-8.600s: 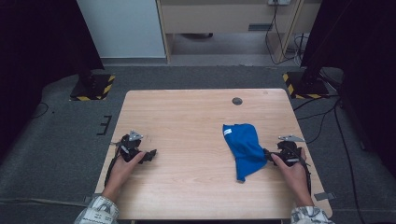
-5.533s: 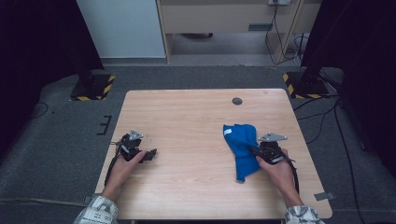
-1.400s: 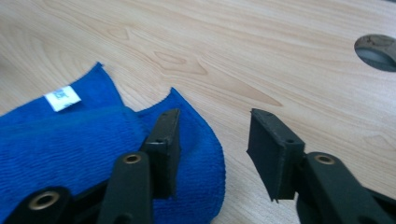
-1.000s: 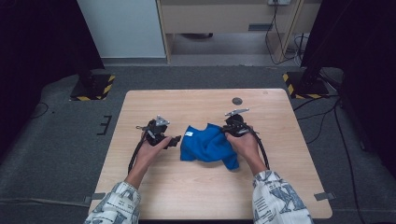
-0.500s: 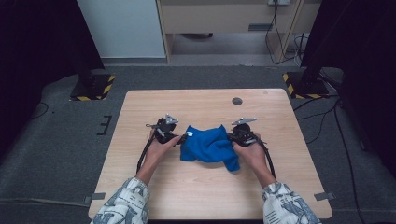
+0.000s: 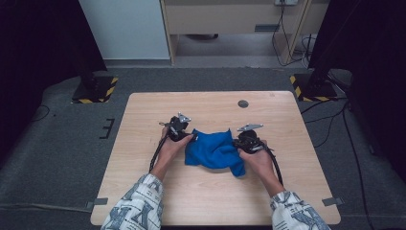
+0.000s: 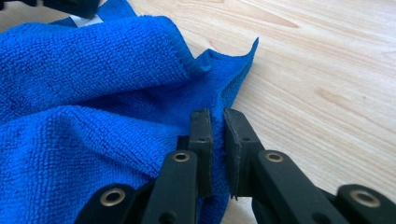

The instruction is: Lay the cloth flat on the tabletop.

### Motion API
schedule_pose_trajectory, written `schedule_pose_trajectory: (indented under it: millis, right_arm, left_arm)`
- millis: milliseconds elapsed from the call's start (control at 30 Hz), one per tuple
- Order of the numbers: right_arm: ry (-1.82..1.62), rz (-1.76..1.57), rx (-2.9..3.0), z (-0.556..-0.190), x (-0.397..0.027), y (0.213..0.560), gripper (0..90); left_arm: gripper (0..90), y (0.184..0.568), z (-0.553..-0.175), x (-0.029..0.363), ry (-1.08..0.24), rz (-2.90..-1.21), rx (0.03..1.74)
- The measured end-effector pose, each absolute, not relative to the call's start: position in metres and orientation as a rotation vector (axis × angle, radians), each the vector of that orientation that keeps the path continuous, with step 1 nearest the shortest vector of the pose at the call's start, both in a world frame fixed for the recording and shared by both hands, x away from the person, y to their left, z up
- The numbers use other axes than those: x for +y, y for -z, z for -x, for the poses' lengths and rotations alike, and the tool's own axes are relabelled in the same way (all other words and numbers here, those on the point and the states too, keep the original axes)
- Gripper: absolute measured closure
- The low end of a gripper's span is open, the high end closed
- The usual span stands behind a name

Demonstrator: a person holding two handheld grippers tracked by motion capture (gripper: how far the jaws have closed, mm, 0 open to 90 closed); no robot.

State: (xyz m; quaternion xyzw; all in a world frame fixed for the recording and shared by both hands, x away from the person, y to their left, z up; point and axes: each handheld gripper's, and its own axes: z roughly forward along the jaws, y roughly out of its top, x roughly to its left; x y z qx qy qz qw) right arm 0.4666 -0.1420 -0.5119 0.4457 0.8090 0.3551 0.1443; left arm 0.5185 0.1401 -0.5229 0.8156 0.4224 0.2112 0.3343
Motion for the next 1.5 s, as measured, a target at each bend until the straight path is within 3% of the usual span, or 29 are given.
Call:
schedule_pose_trajectory:
  millis: [300,600,733,967,1133,1233,1333,1500]
  right_arm:
    - [-1.031,-1.304,2.331,-0.466,-0.147,0.517,82.2]
    - [-1.017,-1.317,2.328,-0.465,-0.151,0.518,82.8]
    - [-1.007,-1.315,2.332,-0.463,-0.154,0.519,83.0]
    - [-1.010,-1.336,2.326,-0.461,-0.160,0.518,80.0]
    - [-1.020,-1.344,2.304,-0.466,-0.160,0.511,54.2]
    - [-1.017,-1.351,2.293,-0.472,-0.159,0.507,45.2]
    - [-1.003,-1.352,2.279,-0.482,-0.158,0.505,42.2]
    - [-0.980,-1.379,2.261,-0.503,-0.156,0.509,45.6]
  left_arm:
    - [31.7,0.530,-0.524,0.136,-0.474,-2.145,1.113]
    - [73.8,0.530,-0.514,0.139,-0.418,-2.109,1.078]
    - [83.9,0.529,-0.511,0.144,-0.408,-2.107,1.100]
    - [86.0,0.529,-0.507,0.152,-0.433,-2.093,1.127]
    - [85.9,0.529,-0.506,0.152,-0.439,-2.096,1.129]
    - [85.9,0.529,-0.507,0.152,-0.440,-2.093,1.133]
    - [85.9,0.529,-0.506,0.151,-0.444,-2.098,1.133]
    - [85.9,0.529,-0.507,0.153,-0.439,-2.093,1.142]
